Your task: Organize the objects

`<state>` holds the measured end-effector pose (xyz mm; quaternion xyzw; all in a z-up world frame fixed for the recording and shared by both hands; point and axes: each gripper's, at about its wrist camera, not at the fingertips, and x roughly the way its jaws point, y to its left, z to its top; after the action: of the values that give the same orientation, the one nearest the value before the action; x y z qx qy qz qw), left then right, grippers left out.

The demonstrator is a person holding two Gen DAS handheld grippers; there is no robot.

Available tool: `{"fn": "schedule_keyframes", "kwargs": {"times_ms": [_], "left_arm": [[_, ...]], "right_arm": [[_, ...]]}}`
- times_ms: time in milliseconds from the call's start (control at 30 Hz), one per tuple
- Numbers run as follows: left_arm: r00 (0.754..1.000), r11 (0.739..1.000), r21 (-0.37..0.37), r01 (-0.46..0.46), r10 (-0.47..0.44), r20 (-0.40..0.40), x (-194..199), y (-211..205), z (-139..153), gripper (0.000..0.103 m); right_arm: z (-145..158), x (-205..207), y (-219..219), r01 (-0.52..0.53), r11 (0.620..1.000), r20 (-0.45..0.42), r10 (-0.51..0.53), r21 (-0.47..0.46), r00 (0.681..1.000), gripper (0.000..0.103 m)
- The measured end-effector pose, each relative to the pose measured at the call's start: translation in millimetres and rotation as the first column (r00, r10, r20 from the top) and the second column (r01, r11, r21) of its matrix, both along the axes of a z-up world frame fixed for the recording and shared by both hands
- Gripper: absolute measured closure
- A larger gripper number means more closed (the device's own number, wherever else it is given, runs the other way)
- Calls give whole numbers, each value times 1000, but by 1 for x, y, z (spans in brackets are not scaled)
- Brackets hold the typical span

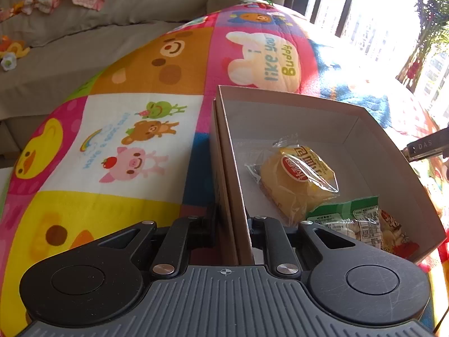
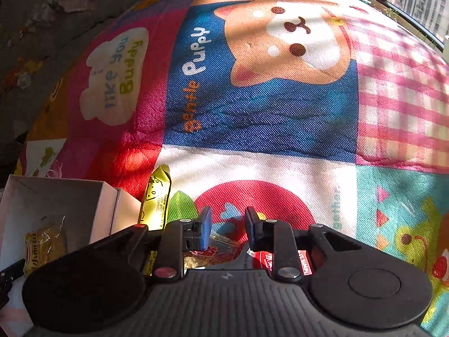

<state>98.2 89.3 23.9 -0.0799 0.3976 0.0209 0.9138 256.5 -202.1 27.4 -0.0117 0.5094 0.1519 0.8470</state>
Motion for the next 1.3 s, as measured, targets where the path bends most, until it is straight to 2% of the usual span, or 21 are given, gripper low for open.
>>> {"fn": "schedule_keyframes", "kwargs": {"times_ms": [133, 200, 267, 333, 400, 500, 600, 700, 800, 933, 967, 1000, 1033, 1133, 1300], "left_arm": [[1000, 1000, -2, 1, -1, 0, 0, 0, 0, 87], [1000, 1000, -3, 0, 0, -1, 0, 0, 0, 87], [1000, 1000, -1, 0, 0, 0, 0, 0, 0, 87], [1000, 1000, -2, 0, 0, 0, 0, 0, 0, 87], [1000, 1000, -2, 0, 0, 0, 0, 0, 0, 87], [1000, 1000, -2, 0, 0, 1, 0, 0, 0, 87], [1000, 1000, -2, -2, 2, -2, 0, -1, 0, 87], [1000, 1000, 1, -2, 2, -7, 0, -1, -1, 87], [1000, 1000, 3, 0, 0, -9, 0, -1, -1, 87], [1000, 1000, 5, 6, -6, -7, -1, -1, -1, 87], [1000, 1000, 4, 7, -7, -5, -1, 0, -2, 87], [1000, 1000, 3, 7, -7, -4, 0, 0, -2, 87], [1000, 1000, 1, 8, -8, -3, 0, 0, -2, 87], [1000, 1000, 0, 11, -11, -1, 0, 1, -2, 87], [1000, 1000, -11, 5, -5, 3, 0, 2, -2, 87]], "right_arm": [[2, -54, -12, -84, 996, -14, 84, -25, 996, 78], [9, -85, -13, -135, 989, 15, 136, -61, 991, 78], [23, -116, -21, -146, 987, 61, 150, -62, 987, 73], [39, -143, -33, -121, 991, 136, 128, -63, 982, 48], [52, -163, -42, -77, 991, 215, 99, -105, 972, 39], [53, -170, -57, -16, 991, 230, 47, -135, 972, 36], [48, -151, -72, 89, 994, 202, -73, -69, 977, 33], [38, -123, -82, 203, 979, 183, -205, 26, 962, 21], [21, -91, -75, 268, 962, 161, -273, 52, 948, 20], [-6, -58, -54, 288, 957, 151, -279, -41, 948, 20], [-9, -55, -52, 286, 957, 142, -276, -55, 951, 23], [-12, -54, -50, 283, 956, 137, -271, -80, 953, 33], [-12, -55, -49, 271, 959, 132, -259, -85, 957, 42], [1, -73, -51, 243, 968, 154, -232, -61, 961, 42], [43, -129, -54, 182, 983, 204, -179, 4, 962, 42]]}}
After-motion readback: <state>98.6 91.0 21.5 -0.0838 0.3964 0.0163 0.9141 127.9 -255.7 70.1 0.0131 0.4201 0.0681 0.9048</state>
